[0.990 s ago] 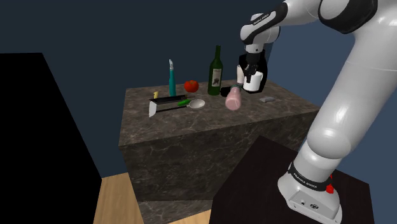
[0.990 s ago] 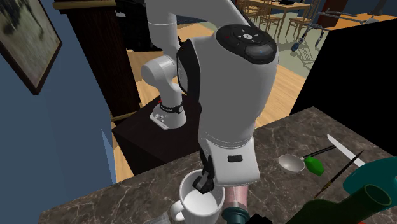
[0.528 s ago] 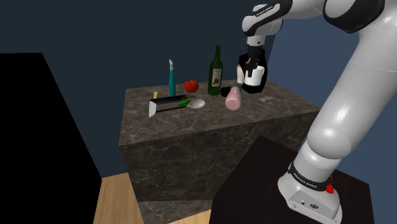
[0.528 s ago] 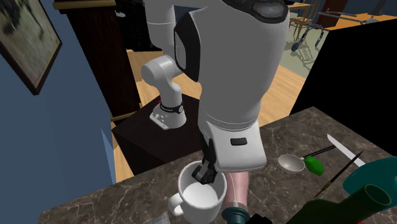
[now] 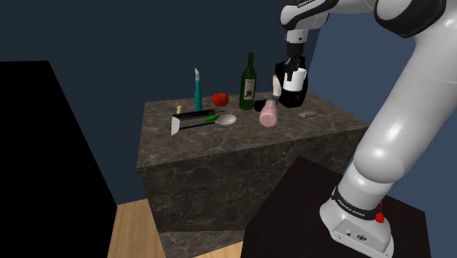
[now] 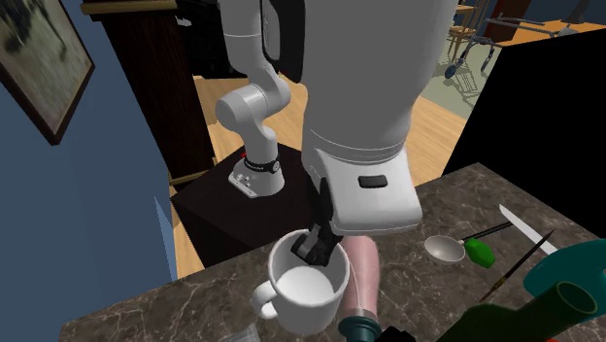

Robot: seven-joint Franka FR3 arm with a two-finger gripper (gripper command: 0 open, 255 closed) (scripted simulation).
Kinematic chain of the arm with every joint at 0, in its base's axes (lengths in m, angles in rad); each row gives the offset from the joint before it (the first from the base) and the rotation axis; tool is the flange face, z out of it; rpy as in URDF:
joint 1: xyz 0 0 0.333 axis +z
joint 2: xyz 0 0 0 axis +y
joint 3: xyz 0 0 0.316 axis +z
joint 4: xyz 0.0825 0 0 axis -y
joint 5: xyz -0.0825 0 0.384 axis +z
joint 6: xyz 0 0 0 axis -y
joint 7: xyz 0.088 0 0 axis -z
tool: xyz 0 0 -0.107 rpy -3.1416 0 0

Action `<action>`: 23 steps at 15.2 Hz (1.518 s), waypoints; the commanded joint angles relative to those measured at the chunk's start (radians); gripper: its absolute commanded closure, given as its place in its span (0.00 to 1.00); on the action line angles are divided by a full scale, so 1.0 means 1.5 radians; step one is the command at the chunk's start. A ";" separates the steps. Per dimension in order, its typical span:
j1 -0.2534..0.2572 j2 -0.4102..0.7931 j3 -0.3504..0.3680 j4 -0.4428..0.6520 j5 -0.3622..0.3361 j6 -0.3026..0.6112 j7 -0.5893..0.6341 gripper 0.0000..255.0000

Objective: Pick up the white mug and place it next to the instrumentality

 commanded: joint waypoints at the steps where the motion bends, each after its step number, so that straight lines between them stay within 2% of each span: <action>1: 0.009 -0.010 0.010 -0.001 -0.004 -0.009 0.020 1.00; 12: 0.093 -0.055 0.108 -0.048 -0.006 -0.012 0.204 1.00; 23: 0.173 -0.015 0.199 -0.004 0.021 -0.023 0.366 1.00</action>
